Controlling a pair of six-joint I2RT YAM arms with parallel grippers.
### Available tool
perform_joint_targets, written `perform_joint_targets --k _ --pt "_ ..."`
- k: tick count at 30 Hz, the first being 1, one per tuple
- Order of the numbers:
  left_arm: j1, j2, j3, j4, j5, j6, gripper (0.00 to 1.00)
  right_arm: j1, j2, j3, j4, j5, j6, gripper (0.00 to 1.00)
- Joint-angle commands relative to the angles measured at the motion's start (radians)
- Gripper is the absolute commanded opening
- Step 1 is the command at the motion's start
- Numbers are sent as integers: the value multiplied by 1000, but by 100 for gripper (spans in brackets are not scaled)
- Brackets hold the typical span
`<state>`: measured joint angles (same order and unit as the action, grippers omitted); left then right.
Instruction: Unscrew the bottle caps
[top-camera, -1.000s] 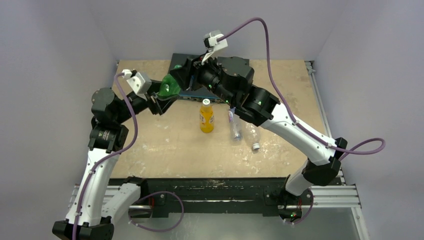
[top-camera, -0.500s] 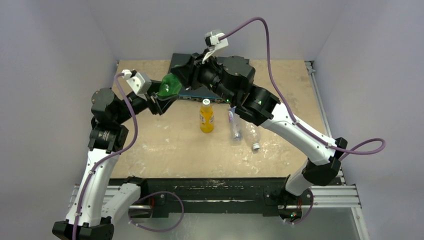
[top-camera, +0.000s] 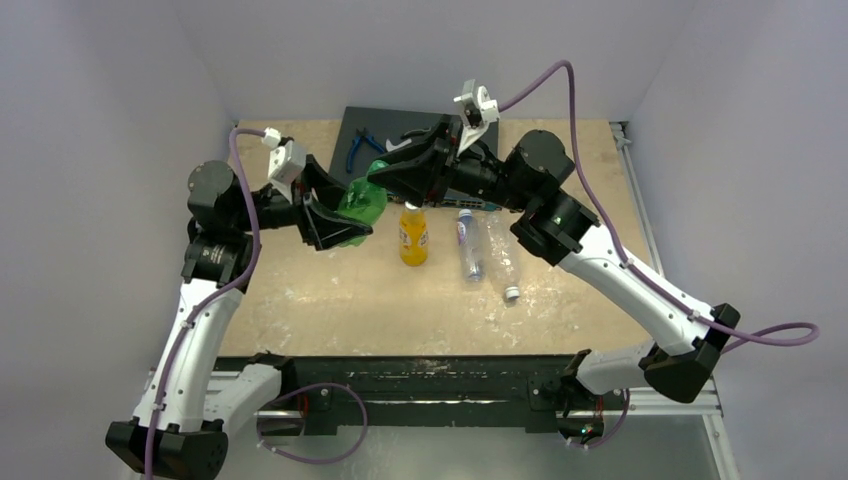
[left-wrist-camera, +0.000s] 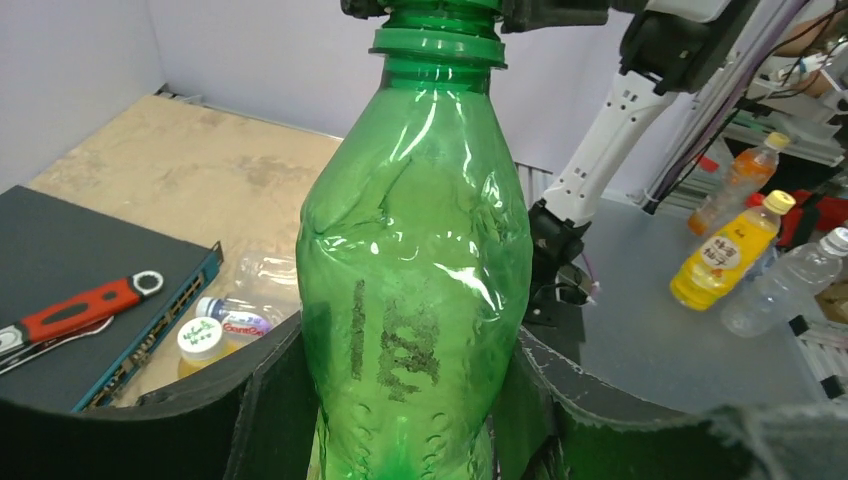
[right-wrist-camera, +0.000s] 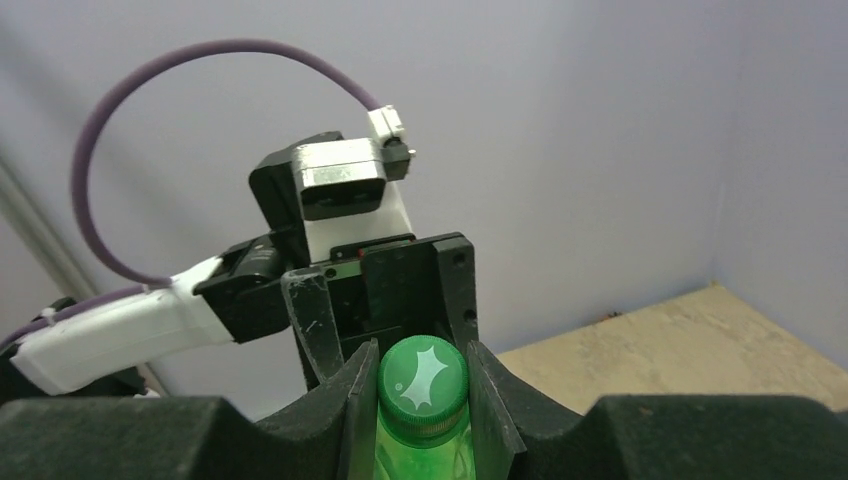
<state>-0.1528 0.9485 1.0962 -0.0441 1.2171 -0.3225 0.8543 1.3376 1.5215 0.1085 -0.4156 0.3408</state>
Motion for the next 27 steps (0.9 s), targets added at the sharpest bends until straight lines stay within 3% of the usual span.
perform_joint_targets --k 1,3,4,6,7,8,12,17,27 --pt "2 -24 41 74 90 -90 0 -4 -17 0 178 -146 25 21" --pt "2 -24 45 74 85 -82 0 -4 -8 4 168 -94 19 28" --pt "2 -25 47 68 80 -71 0 -4 -3 12 151 -49 13 39" --pt "2 -26 54 17 55 -15 0 0 7 46 80 89 -9 50" --pt "1 -27 60 -22 34 31 0 6 10 66 30 159 -22 64" --pt "2 -29 62 -63 9 75 0 15 11 79 2 243 -30 71" --pt "2 -39 44 -94 -168 192 0 121 32 155 -92 540 -87 80" --pt "2 -75 -22 -33 -397 284 0 212 176 359 -307 798 -25 77" --pt "2 -105 -46 -44 -463 347 0 216 202 361 -267 805 35 61"
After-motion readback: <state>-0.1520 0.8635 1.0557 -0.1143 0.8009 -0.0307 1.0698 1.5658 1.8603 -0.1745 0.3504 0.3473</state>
